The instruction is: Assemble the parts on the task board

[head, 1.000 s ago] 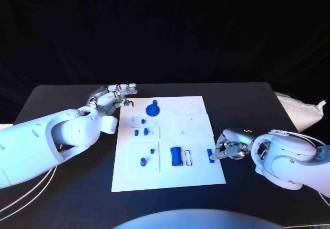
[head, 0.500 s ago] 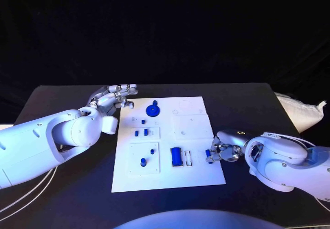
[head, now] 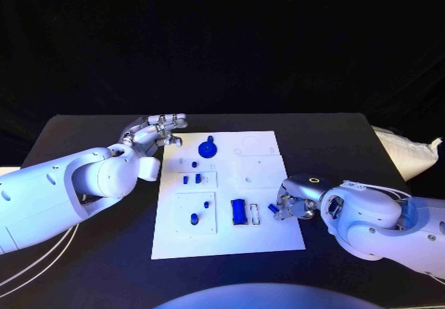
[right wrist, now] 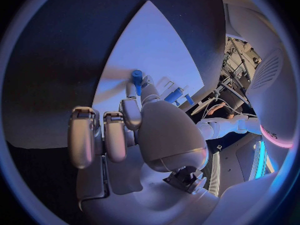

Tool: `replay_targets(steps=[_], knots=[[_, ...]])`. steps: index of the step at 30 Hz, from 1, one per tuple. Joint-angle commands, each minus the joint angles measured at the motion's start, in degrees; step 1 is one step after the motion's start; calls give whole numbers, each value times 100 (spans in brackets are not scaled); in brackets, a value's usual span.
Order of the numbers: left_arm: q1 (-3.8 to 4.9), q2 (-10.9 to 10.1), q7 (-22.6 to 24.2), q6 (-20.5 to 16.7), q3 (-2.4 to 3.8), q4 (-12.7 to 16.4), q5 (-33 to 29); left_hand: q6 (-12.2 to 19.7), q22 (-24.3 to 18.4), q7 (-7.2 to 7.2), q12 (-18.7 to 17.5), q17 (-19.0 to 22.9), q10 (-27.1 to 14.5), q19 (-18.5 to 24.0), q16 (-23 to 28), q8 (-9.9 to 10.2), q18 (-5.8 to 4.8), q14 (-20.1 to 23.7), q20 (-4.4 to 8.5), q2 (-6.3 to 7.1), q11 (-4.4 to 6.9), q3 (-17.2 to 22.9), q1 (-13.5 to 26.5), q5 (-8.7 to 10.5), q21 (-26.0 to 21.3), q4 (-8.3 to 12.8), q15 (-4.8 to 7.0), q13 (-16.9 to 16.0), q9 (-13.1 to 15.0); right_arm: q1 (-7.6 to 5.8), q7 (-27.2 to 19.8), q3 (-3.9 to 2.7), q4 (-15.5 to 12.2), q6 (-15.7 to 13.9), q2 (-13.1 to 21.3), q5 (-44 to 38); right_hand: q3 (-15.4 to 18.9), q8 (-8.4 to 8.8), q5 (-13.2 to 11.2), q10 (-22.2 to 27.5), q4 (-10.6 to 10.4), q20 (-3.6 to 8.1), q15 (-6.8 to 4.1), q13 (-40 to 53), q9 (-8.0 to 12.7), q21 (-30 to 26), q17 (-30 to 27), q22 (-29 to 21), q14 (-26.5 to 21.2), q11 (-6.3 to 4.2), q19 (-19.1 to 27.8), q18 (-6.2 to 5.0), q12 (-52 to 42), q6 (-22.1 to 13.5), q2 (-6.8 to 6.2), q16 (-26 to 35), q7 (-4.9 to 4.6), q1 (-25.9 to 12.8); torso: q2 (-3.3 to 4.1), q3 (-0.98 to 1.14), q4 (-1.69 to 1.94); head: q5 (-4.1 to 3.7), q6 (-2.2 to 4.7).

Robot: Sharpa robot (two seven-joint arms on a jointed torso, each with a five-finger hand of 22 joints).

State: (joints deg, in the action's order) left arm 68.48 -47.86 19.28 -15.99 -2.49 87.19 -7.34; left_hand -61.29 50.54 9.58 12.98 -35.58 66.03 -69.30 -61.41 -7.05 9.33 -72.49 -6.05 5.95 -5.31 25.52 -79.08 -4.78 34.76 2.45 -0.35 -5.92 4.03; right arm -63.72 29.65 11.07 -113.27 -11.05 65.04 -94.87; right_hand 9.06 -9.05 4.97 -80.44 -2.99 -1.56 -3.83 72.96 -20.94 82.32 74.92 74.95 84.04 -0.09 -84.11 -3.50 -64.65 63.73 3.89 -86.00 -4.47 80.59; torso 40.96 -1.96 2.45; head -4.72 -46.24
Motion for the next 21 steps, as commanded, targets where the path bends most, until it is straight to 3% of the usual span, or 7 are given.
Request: replay_targets(steps=[1, 7, 13, 21], knots=[[-7, 7, 13, 125, 3, 11, 30, 24, -6, -4, 36, 5, -35, -10, 18, -35, 112, 49, 1, -5, 15, -30, -28, -1, -30, 12, 2, -8, -5, 97, 218, 68, 71, 472, -52, -343, -47, 83, -49, 22, 54, -23, -46, 16, 89, -18, 789, 211, 453, -31, -69, 61, 10, 20, 142, -8, 28, 228, -1, -1, 4, 0, 7], [-9, 0, 4, 132, 2, 14, 30, 24, -6, -4, 36, 5, -35, -10, 18, -35, 112, 49, 1, -5, 15, -30, -28, -1, -30, 12, 2, -8, -5, 127, 373, 67, 96, 621, -142, -510, -121, 136, -100, 54, 102, -22, -38, -17, 109, -32, 769, 192, 447, -16, -60, 58, 80, -1, 116, 6, 4, 217, 1, -5, 0, 7, 14], [-10, -1, -9, 148, 2, 19, 30, 24, -6, -4, 36, 5, -35, -10, 18, -35, 112, 49, 1, -5, 15, -30, -28, -1, -30, 12, 2, -8, -5, 146, 480, 67, 133, 662, -221, -550, -156, 217, 200, 108, 6, -47, -12, -80, 141, -67, 743, 146, 439, 13, -38, 49, 205, -38, -6, 29, -24, -11, 7, 0, 4, 13, 23], [-11, -14, -23, 155, 2, 33, 34, 24, -6, -4, 36, 5, -35, -10, 18, -35, 112, 49, 1, -5, 15, -30, -28, -1, -30, 12, 2, -8, -5, 202, 630, 66, 174, 567, -295, -560, -609, 291, 1236, 132, 124, -27, -37, -81, 178, -61, 761, 168, 444, -20, -49, 51, 252, 34, -66, 28, -5, 134, 11, -1, 4, 31, 6]])
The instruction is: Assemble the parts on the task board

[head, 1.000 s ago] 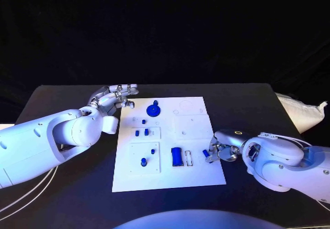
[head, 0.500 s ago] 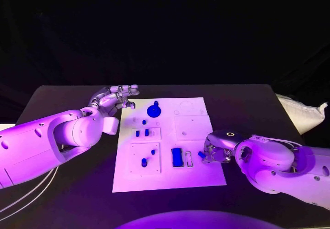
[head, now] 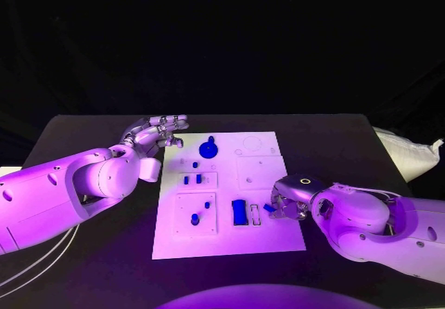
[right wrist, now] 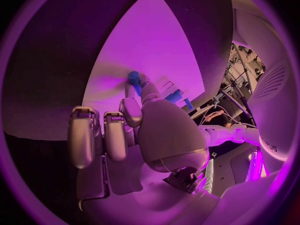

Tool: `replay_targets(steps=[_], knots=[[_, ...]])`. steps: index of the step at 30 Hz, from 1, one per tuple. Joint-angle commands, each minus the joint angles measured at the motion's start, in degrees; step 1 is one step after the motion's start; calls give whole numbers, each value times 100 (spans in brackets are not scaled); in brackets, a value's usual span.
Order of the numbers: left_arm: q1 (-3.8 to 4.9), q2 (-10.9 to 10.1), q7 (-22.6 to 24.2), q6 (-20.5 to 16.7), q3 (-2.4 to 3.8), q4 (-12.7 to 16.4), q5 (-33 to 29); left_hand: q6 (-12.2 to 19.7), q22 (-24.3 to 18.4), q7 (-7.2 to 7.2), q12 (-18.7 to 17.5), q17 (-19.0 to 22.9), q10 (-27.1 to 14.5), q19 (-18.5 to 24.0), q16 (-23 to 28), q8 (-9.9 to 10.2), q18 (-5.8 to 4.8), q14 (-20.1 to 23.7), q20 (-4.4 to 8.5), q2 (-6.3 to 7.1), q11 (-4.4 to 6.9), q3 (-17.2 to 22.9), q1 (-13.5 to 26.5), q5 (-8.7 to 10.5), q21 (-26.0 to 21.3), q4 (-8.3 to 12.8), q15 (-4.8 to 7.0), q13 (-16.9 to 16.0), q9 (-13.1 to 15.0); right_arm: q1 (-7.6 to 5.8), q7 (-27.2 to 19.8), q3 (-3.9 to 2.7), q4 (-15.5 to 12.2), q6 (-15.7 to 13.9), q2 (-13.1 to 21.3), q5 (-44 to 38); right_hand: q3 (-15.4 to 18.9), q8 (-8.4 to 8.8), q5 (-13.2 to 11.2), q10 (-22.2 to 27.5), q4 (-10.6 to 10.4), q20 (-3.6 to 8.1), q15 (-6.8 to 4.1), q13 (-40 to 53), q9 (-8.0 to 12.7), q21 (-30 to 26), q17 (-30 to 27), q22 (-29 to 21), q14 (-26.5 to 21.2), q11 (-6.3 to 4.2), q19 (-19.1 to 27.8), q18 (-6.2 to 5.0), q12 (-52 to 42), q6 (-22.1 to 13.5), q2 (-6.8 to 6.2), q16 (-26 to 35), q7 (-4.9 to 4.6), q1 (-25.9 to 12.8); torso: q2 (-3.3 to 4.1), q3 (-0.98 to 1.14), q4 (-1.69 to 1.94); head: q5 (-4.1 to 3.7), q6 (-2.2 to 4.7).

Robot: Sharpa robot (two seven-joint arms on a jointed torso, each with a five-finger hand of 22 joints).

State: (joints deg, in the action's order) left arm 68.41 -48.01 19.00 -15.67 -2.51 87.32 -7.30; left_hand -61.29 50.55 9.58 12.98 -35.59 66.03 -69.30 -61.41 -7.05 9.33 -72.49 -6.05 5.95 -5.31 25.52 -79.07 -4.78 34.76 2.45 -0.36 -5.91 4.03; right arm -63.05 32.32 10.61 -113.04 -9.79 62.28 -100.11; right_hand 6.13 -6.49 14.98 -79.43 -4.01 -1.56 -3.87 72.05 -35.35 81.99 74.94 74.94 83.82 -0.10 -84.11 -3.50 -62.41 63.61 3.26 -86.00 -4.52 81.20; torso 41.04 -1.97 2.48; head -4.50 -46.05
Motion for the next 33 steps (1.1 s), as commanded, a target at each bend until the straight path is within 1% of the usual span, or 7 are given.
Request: replay_targets(steps=[1, 6, 11, 15, 17, 23, 33], knots=[[-5, 0, 2, 125, 3, 21, 31, 24, -7, -4, 37, 6, -35, -10, 18, -35, 112, 49, 1, -5, 15, -30, -28, -1, -30, 12, 3, -9, -6, 139, 385, 112, 150, 399, -19, -30, -408, 34, 379, 26, 258, -23, -41, 16, 1619, -23, 765, 177, 468, -27, -53, 53, 23, 67, 4, 26, 11, 110, 0, 1, 0, 10, -15], [-5, -3, -6, 138, 3, 23, 40, 28, -8, -2, 40, 12, -41, -8, 19, -36, 111, 54, 0, -5, 13, -34, -26, -1, -34, 13, 1, -8, -7, 148, 439, 111, 119, 161, 10, 151, -786, 42, 613, 18, 332, -12, -45, 10, 1613, -14, 778, 193, 471, -35, -63, 56, 43, 111, -31, 22, 16, 109, -3, 5, -4, 14, -16], [-5, -4, -9, 144, 3, 23, 49, 30, -9, -2, 42, 14, -44, -8, 20, -36, 111, 56, 0, -5, 13, -36, -25, -2, -36, 13, 1, -8, -7, 145, 422, 103, 22, -244, 124, 609, -1428, 52, 813, -8, 379, -18, -39, 6, 1584, -7, 795, 207, 475, -33, -71, 60, 63, 132, -188, 17, 5, -99, -4, 6, 1, 16, -23], [-5, -3, -11, 145, 3, 20, 52, 30, -9, -2, 42, 14, -44, -8, 20, -36, 111, 56, 0, -5, 13, -36, -25, -2, -36, 13, 1, -8, -7, 96, 364, 83, -91, -633, 265, 1048, -2375, 39, 907, -48, 426, -29, -37, 30, 1502, -9, 808, 210, 479, -45, -71, 60, 56, 152, -552, 17, -6, -545, -6, 5, 4, 14, -22], [-5, -2, -11, 145, 3, 19, 53, 30, -9, -2, 42, 14, -44, -8, 20, -36, 111, 56, 0, -5, 13, -36, -25, -2, -36, 13, 1, -8, -7, 54, 335, 74, -138, -801, 330, 1269, -2523, 44, 909, -57, 430, -23, -35, 42, 1482, -9, 813, 213, 480, -20, -73, 58, 46, 130, -629, 16, 4, -651, -5, 1, -3, 19, -20], [-6, 3, -14, 145, 3, 18, 63, 30, -9, -2, 42, 14, -44, -8, 20, -36, 111, 56, 0, -5, 13, -36, -25, -2, -36, 13, 1, -8, -7, -80, 219, 53, -263, -1223, 511, 2075, -2727, 34, 907, -72, 415, -24, -35, 56, 1442, -15, 815, 205, 481, -18, -71, 56, 37, 124, -699, 17, 6, -823, 1, 3, -6, 17, -23], [-6, 8, -19, 150, 3, 19, 71, 30, -9, -2, 42, 14, -44, -8, 20, -36, 111, 56, 0, -5, 13, -36, -25, -2, -36, 13, 1, -8, -7, -136, 88, 45, -305, -1254, 491, 3094, -2864, 22, 940, -113, 298, -21, -41, 96, 1389, 0, 844, 230, 488, -28, -84, 61, -12, 118, -745, 1, 22, -1150, -6, -2, -2, 17, -42]])
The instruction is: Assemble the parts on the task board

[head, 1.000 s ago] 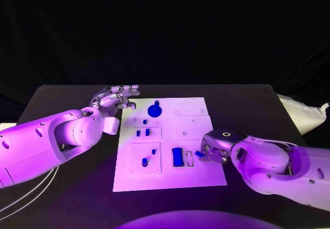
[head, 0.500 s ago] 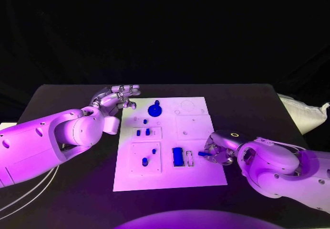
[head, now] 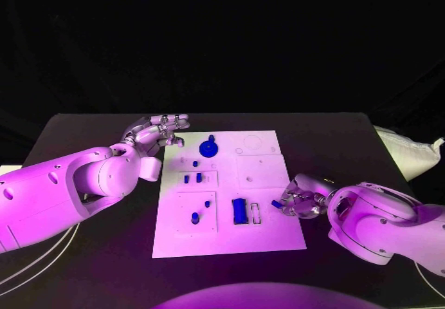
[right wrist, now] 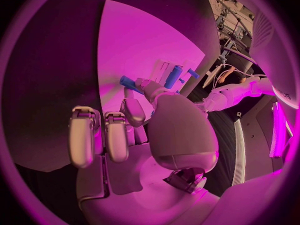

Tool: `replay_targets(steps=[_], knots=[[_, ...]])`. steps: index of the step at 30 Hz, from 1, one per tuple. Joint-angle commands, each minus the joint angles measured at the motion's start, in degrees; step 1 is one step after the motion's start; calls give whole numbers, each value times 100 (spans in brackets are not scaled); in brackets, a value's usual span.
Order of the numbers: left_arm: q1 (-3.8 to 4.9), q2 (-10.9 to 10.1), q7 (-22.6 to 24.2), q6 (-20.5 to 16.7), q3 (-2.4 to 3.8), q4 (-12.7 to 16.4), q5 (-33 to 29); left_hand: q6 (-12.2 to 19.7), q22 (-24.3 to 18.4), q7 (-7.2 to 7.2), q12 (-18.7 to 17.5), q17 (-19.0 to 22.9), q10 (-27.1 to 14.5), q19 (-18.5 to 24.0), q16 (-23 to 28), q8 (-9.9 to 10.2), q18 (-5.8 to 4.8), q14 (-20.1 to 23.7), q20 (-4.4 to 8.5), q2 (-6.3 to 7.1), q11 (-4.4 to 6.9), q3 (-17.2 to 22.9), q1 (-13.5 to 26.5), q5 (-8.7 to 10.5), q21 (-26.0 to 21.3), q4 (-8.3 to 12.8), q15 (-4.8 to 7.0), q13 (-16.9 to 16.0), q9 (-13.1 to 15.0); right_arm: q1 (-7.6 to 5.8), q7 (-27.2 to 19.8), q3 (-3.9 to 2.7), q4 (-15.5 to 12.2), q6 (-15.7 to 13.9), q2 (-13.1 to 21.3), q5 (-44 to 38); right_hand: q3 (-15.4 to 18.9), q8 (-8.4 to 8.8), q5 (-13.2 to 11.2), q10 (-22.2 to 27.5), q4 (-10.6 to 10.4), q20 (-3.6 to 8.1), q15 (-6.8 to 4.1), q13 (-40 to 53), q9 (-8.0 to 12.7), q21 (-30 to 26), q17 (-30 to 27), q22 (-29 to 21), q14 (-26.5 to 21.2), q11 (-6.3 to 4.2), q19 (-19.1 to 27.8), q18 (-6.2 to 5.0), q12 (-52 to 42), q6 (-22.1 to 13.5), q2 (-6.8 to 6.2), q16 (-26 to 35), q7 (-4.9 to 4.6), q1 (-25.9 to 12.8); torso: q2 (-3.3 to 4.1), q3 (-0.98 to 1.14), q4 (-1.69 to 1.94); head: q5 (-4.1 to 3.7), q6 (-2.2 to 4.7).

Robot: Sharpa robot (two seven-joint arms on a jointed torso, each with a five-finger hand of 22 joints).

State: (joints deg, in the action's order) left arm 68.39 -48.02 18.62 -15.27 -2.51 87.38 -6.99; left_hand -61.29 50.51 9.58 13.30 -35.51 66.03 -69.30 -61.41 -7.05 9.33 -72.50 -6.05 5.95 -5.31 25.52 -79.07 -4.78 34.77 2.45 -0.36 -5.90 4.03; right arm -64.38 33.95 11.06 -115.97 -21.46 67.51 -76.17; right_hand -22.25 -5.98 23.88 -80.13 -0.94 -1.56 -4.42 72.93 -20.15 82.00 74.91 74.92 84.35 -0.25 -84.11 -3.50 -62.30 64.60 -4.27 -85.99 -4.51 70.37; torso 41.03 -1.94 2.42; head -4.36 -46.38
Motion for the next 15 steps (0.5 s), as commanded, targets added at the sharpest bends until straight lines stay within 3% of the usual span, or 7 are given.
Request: replay_targets(steps=[1, 6, 15], knots=[[-4, 10, 19, 111, 3, 13, 40, 30, -5, -1, 10, 6, -44, -7, 20, -36, 111, 57, 0, -5, 13, -36, -25, -1, -36, 13, 1, -9, -7, -5, -83, 0, -11, -56, -51, 768, -32, -31, 59, -46, -22, -20, 13, 10, -137, 1, 847, 235, 435, -14, -85, 61, -26, 21, -3, 0, 22, -108, -4, -4, 6, 2, -12], [-4, 11, 17, 114, 3, 16, 41, 34, -7, -1, 17, 18, -50, -6, 23, -38, 111, 64, -1, -10, 13, -36, -34, -4, -40, 20, 1, -9, -7, -6, -130, 0, 10, 61, -198, 1055, 2, -46, 269, -75, -120, -12, 6, 26, -168, 13, 855, 255, 438, -24, -95, 65, -47, 39, -78, -5, 36, -361, -1, -5, 8, 14, -18], [-4, 5, 11, 118, 3, 24, 49, 34, -7, -1, 17, 18, -50, -6, 23, -38, 111, 64, -1, -10, 13, -36, -34, -4, -40, 20, 1, -9, -7, 10, -204, 0, 43, 83, -433, 1179, 131, -66, 313, -104, -257, -2, -4, 32, -201, 31, 878, 285, 443, -35, -109, 71, -53, 71, -117, -18, 52, -626, -1, -5, 4, 43, -29]])
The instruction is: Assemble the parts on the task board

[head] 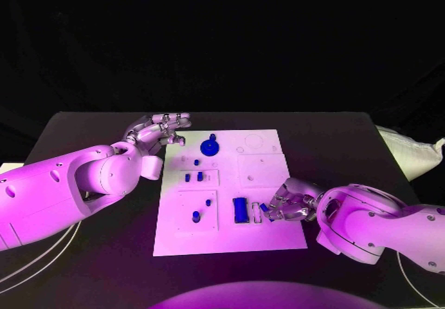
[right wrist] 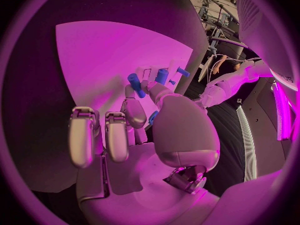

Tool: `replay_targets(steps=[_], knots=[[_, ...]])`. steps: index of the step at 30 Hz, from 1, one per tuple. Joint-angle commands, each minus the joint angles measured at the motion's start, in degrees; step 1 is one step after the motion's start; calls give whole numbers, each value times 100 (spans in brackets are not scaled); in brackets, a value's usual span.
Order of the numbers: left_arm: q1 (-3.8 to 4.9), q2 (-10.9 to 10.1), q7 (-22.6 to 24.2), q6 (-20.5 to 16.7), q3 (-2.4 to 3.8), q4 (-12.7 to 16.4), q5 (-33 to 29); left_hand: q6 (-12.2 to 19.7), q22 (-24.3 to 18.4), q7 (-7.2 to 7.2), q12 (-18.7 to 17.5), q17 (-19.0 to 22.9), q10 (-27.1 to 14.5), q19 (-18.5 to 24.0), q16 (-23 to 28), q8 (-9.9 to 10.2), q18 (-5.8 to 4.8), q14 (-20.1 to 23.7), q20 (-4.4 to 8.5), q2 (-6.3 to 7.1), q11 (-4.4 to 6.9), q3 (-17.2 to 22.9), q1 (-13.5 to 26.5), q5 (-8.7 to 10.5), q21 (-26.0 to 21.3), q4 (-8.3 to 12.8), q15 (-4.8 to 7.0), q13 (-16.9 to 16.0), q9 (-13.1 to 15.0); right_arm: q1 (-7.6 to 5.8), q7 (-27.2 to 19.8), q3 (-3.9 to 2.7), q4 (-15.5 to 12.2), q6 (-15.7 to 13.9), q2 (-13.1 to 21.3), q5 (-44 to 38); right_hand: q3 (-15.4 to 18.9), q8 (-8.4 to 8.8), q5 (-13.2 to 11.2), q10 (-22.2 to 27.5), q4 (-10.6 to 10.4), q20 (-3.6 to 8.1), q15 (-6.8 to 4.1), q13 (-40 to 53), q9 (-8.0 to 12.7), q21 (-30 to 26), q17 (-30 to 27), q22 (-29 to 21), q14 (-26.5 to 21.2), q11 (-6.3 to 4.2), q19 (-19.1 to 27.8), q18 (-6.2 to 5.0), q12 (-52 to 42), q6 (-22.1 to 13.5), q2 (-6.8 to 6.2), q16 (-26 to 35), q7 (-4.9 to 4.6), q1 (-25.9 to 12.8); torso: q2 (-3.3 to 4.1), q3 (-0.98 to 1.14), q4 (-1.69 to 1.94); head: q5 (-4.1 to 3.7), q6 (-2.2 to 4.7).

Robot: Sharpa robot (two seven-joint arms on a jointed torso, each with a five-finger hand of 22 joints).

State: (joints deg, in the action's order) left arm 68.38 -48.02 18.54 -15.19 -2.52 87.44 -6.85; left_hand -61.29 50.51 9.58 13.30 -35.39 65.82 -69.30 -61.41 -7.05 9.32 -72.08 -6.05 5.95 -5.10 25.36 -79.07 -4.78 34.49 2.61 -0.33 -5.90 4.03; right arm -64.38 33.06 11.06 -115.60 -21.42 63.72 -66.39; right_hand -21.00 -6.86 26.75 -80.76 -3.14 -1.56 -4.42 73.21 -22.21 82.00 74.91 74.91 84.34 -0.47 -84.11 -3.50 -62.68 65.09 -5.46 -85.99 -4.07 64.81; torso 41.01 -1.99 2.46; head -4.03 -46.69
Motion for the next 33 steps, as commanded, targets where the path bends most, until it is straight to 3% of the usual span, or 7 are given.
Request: replay_targets(steps=[1, 25, 33], knots=[[-3, 5, 18, 112, 4, 17, 36, 34, -7, -1, 17, 5, -29, -6, 23, -38, 112, 22, -1, -10, -8, -20, -34, -4, -12, 4, -2, -9, -8, 13, -122, 0, 10, 74, -75, 205, 15, 20, 27, -42, -44, -1, -6, 3, 3, 33, 878, 289, 444, -14, -111, 72, -14, 25, 2, -18, 9, -82, 0, -1, -1, 22, -3], [-3, 1, -5, 140, 4, 28, 40, 34, -7, -1, 17, 5, -29, -6, 23, -38, 112, 22, -1, -10, -8, -20, -34, -4, -12, 4, -2, -9, -8, 29, 15, -2, 169, 318, -348, -4, 305, -10, -1, -63, -303, 16, -23, -35, -52, 45, 881, 311, 445, -32, -120, 76, 44, 76, 18, -19, 35, -467, 1, 4, 1, 38, -25], [-3, -4, -16, 151, 4, 29, 45, 34, -7, -1, 17, 5, -29, -6, 23, -38, 112, 22, -1, -10, -8, -20, -34, -4, -12, 4, -2, -9, -8, 30, 42, -2, 198, 292, -352, -73, 581, -72, -36, -105, -442, 29, -39, 70, -103, 27, 855, 290, 439, -53, -110, 71, -103, 159, 12, -1, 67, -632, -1, 2, -6, 39, -35]])
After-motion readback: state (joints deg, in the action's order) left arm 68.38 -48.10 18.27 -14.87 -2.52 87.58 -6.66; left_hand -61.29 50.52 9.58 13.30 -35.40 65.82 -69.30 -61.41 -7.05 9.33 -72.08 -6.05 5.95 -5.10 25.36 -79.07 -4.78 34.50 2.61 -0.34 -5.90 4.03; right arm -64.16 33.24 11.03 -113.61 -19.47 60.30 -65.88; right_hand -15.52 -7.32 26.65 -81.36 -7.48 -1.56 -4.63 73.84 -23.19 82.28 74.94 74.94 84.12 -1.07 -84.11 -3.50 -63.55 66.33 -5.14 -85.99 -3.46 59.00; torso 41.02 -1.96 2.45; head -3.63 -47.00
